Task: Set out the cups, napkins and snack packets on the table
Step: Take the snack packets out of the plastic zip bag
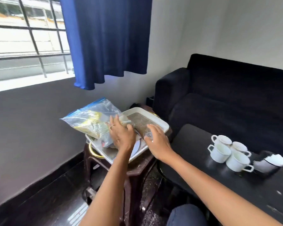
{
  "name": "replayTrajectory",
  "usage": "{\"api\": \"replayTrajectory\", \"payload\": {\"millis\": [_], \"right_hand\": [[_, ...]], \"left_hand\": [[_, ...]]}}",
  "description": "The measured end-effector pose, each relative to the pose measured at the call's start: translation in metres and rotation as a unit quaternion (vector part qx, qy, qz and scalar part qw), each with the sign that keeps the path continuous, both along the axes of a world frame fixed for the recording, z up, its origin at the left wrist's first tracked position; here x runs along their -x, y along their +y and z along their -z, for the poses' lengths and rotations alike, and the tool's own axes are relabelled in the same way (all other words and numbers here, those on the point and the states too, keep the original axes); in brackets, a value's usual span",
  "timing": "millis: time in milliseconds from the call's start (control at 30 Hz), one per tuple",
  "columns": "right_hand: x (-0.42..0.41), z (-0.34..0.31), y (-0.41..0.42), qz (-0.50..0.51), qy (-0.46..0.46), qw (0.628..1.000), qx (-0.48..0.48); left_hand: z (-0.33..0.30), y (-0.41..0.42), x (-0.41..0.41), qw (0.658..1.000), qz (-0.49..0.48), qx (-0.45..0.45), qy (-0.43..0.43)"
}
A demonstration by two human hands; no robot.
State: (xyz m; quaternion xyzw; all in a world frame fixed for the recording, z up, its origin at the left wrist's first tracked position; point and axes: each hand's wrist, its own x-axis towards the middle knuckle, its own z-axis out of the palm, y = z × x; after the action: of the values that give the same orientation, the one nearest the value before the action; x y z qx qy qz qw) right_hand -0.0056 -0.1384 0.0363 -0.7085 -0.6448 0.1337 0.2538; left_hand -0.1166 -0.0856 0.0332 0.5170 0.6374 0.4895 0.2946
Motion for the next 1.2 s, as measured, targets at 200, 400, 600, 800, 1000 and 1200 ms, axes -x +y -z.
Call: {"api": "replayTrajectory", "payload": {"millis": [200, 400, 600, 800, 1000, 1200], "right_hand": [[0.057, 0.014, 0.056, -0.074, 0.006, 0.997, 0.009], [0.093, 0.024, 0.096, -0.149, -0.037, 0.986, 0.07], [0.098, 0.047, 0.1, -0.167, -0.101, 0.976, 0.091], [0.093, 0.064, 0.081, -0.143, -0.1, 0.985, -0.001], [0.079, 0.066, 0.061, -0.132, -0.096, 0.986, 0.035], [0.072, 0.061, 0.045, -0.138, -0.065, 0.985, 0.08]], "left_hand": [[0.015, 0.026, 0.036, 0.967, -0.197, 0.105, -0.12], [0.011, 0.033, 0.039, 0.925, -0.244, 0.152, -0.249], [0.017, 0.04, 0.039, 0.909, -0.233, 0.182, -0.293], [0.031, 0.042, 0.052, 0.912, -0.226, 0.192, -0.284], [0.029, 0.045, 0.066, 0.905, -0.148, 0.146, -0.37], [0.033, 0.042, 0.06, 0.942, -0.139, 0.111, -0.283]]}}
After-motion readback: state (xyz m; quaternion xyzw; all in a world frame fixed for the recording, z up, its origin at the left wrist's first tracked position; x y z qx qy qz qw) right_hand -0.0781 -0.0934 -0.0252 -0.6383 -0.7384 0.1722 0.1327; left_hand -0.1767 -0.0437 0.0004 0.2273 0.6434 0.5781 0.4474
